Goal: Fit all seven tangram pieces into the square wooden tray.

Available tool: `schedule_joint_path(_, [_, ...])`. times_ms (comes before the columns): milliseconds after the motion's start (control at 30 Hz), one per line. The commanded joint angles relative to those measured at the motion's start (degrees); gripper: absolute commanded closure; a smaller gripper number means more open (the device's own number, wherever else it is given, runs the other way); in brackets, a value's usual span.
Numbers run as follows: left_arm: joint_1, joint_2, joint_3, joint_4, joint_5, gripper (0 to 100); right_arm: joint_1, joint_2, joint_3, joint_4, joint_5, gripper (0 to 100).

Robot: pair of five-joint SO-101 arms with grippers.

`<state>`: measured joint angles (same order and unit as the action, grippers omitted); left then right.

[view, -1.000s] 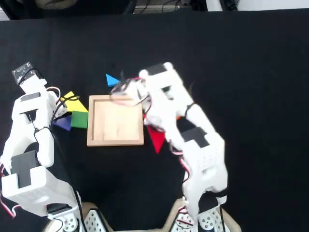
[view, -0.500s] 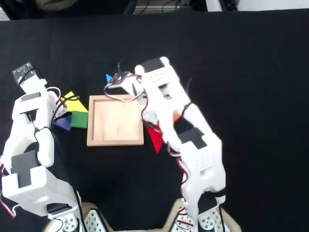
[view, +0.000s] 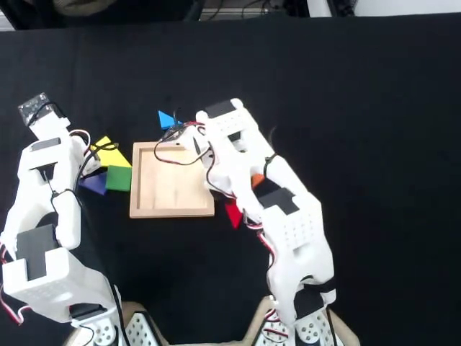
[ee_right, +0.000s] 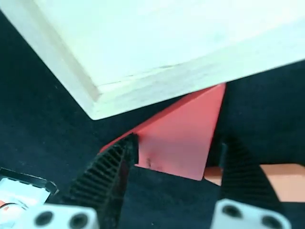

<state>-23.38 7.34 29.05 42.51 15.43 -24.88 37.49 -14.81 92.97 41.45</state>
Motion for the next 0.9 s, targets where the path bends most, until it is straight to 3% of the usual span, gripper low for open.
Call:
schedule_joint_path(0, [0.8,-0.2,-0.2,-0.8,0.7,88,2.4,0.8,-3.0,-0.2,0.0,72.2])
schedule_joint_path(167, [0.9,-0.2,-0.2,-0.8,0.7,88,-0.1,5.7,-3.1,6.7,6.5,72.6])
schedule_joint_path(433, [0.9,-0.2,-0.2,-0.8,0.7,88,-4.8,12.4,-4.3,6.9,6.8,73.0])
schedule_joint_path(500, [0.9,-0.2,-0.2,-0.8,0.7,88,-5.4,12.7,-5.1,6.9,6.7,76.3])
schedule_joint_path(700, [0.9,-0.2,-0.2,-0.8,0.7,88,-5.5,12.7,-5.6,6.7,6.7,99.2])
schedule_joint_path(867, [0.9,-0.2,-0.2,-0.8,0.7,88,-5.2,12.2,-5.8,7.2,6.6,98.8])
